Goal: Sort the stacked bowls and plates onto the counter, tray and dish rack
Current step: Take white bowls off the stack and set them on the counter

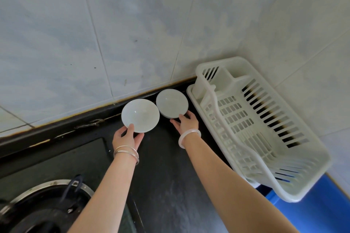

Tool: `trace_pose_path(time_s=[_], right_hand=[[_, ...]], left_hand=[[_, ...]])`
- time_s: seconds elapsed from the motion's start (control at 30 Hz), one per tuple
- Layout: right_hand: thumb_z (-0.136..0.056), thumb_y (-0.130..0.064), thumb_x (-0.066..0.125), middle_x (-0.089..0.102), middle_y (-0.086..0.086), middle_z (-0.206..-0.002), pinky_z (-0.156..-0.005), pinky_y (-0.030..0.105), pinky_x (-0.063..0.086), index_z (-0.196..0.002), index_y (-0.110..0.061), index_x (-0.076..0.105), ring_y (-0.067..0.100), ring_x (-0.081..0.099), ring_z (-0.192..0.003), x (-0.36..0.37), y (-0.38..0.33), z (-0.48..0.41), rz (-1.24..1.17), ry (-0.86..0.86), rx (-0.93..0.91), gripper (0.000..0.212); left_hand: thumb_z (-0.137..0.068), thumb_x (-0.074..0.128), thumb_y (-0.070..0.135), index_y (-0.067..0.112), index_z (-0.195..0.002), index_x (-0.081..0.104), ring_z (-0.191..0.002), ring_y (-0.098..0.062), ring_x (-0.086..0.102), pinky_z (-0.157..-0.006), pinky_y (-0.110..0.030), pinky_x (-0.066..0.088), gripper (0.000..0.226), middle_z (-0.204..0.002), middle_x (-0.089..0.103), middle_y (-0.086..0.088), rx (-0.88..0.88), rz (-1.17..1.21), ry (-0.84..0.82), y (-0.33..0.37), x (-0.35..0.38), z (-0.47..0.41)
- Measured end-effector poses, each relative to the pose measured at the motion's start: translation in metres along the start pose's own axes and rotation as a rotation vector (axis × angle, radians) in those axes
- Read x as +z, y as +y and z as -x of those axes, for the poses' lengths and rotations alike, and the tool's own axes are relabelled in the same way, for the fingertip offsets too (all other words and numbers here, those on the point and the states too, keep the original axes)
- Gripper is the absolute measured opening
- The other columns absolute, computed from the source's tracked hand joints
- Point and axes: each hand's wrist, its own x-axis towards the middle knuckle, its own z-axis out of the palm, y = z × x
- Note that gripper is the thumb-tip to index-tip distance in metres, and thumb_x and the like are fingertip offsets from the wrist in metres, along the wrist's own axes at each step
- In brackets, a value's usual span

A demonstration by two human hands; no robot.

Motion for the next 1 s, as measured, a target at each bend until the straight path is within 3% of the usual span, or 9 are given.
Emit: trace_pose_path(time_s=[0.1,0.17,0.27,0.37,0.47,0.63,0.77,0.87,1.0], right_hand=[[-0.094,-0.007,0.048,0.052,0.014,-0.132,-0.072,0.03,0.055,-0.138,-0.018,0.039,0.025,0.066,-0.089,-0.003,-0.003,0.006,0.014,-0.042,0.027,0.047],[-0.096,-0.015,0.047,0.048,0.012,-0.138,-0.072,0.031,0.053,-0.141,-0.022,0.035,0.024,0.065,-0.088,-0.006,-0.005,0.011,0.056,-0.08,0.044,0.047],[-0.096,-0.022,0.048,0.044,0.008,-0.143,-0.08,0.034,0.052,-0.143,-0.024,0.032,0.029,0.062,-0.106,-0.012,-0.009,0.022,0.128,-0.139,0.074,0.049],[-0.097,-0.023,0.046,0.048,0.009,-0.14,-0.086,0.037,0.05,-0.141,-0.021,0.035,0.031,0.06,-0.111,-0.026,-0.012,0.036,0.237,-0.185,0.047,0.046],[-0.098,-0.025,0.042,0.057,0.008,-0.129,-0.083,0.034,0.052,-0.135,-0.019,0.043,0.028,0.062,-0.104,-0.048,-0.017,0.059,0.353,-0.205,-0.002,0.037],[-0.097,-0.025,0.042,0.066,-0.004,-0.095,-0.073,0.026,0.054,-0.113,-0.019,0.059,0.015,0.066,-0.08,-0.115,-0.02,0.114,0.592,-0.186,-0.155,0.024],[-0.095,-0.025,0.043,0.067,-0.01,-0.083,-0.066,0.021,0.052,-0.094,-0.029,0.06,0.007,0.065,-0.067,-0.195,-0.014,0.164,0.671,-0.083,-0.238,0.017],[-0.093,-0.025,0.044,0.068,-0.007,-0.082,-0.07,0.026,0.052,-0.09,-0.028,0.062,0.01,0.064,-0.066,-0.262,-0.003,0.203,0.743,0.058,-0.278,0.018],[-0.092,-0.022,0.049,0.069,0.002,-0.097,-0.084,0.033,0.051,-0.098,-0.022,0.067,0.023,0.065,-0.088,-0.342,0.024,0.25,0.896,0.273,-0.249,0.019]], left_hand=[[-0.085,0.061,0.01,0.015,-0.108,0.055,-0.097,-0.026,0.061,-0.065,-0.028,0.056,0.024,-0.115,0.056,-0.006,0.065,0.009,-0.003,-0.002,0.001,0.003],[-0.086,0.058,0.007,0.011,-0.115,0.056,-0.104,-0.026,0.062,-0.077,-0.03,0.056,0.029,-0.12,0.059,-0.009,0.136,-0.026,0.0,-0.006,0.0,0.005],[-0.087,0.057,0.011,0.012,-0.125,0.054,-0.12,-0.026,0.055,-0.099,-0.04,0.047,0.038,-0.131,0.057,-0.009,0.275,-0.23,0.004,-0.013,-0.004,0.011],[-0.089,0.056,0.018,0.018,-0.131,0.051,-0.124,-0.022,0.051,-0.106,-0.044,0.041,0.042,-0.135,0.055,-0.003,0.342,-0.396,-0.027,-0.017,-0.011,0.025],[-0.09,0.055,0.02,0.015,-0.131,0.05,-0.122,-0.024,0.053,-0.107,-0.043,0.04,0.042,-0.135,0.055,-0.005,0.36,-0.542,-0.116,-0.027,-0.022,0.047],[-0.09,0.054,0.015,0.011,-0.113,0.064,-0.103,-0.025,0.064,-0.099,-0.044,0.047,0.026,-0.117,0.066,-0.012,0.407,-0.782,-0.397,-0.06,-0.042,0.108],[-0.09,0.054,0.017,0.013,-0.106,0.068,-0.099,-0.024,0.065,-0.095,-0.04,0.05,0.022,-0.107,0.07,-0.01,0.438,-0.987,-0.596,-0.1,-0.052,0.168],[-0.09,0.053,0.019,0.015,-0.107,0.068,-0.097,-0.019,0.065,-0.091,-0.031,0.05,0.023,-0.105,0.07,-0.005,0.48,-1.144,-0.74,-0.135,-0.058,0.213],[-0.09,0.054,0.02,0.018,-0.111,0.065,-0.094,-0.01,0.063,-0.083,-0.017,0.045,0.024,-0.109,0.068,0.001,0.573,-1.316,-0.919,-0.184,-0.068,0.268]])
